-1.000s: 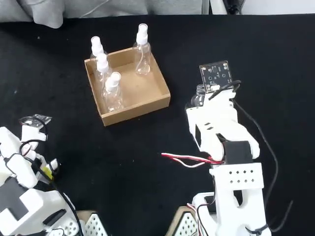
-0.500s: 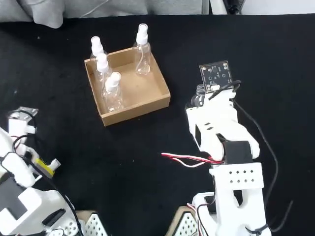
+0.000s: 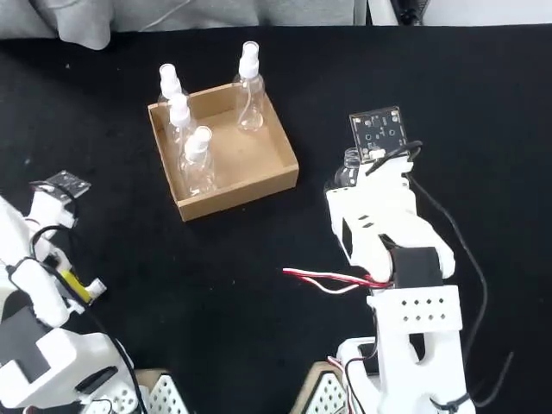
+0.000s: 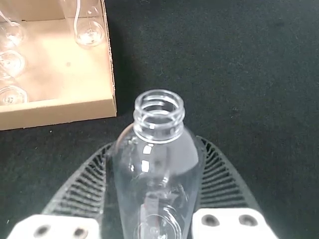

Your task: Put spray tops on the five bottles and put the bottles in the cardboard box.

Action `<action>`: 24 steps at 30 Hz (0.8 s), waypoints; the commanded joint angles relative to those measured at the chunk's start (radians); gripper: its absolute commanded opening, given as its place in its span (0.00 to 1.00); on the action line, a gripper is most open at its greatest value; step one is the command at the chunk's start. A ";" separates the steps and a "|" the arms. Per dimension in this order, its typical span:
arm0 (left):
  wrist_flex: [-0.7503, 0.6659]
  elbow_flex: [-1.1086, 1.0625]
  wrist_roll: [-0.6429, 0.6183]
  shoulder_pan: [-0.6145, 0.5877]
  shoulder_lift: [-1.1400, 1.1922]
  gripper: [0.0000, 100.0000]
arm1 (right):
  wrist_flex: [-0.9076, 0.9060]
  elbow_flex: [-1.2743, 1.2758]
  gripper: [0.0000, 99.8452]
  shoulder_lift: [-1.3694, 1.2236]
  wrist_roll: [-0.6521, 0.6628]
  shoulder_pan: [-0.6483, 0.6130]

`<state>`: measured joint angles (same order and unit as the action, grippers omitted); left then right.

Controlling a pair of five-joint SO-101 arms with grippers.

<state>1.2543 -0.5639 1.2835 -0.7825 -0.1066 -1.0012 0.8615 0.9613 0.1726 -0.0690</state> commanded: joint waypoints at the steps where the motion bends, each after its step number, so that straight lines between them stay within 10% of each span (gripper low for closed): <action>1: 0.014 0.050 0.011 0.053 -0.006 0.28 | 0.023 -0.005 0.10 0.027 0.003 0.015; 24: 0.005 -0.137 0.011 0.096 -0.006 0.19 | 0.023 -0.005 0.10 0.028 0.003 0.015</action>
<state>1.2543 -0.6974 1.2866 -0.6905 -0.1066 -1.0012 0.8615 0.9613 0.1726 -0.0690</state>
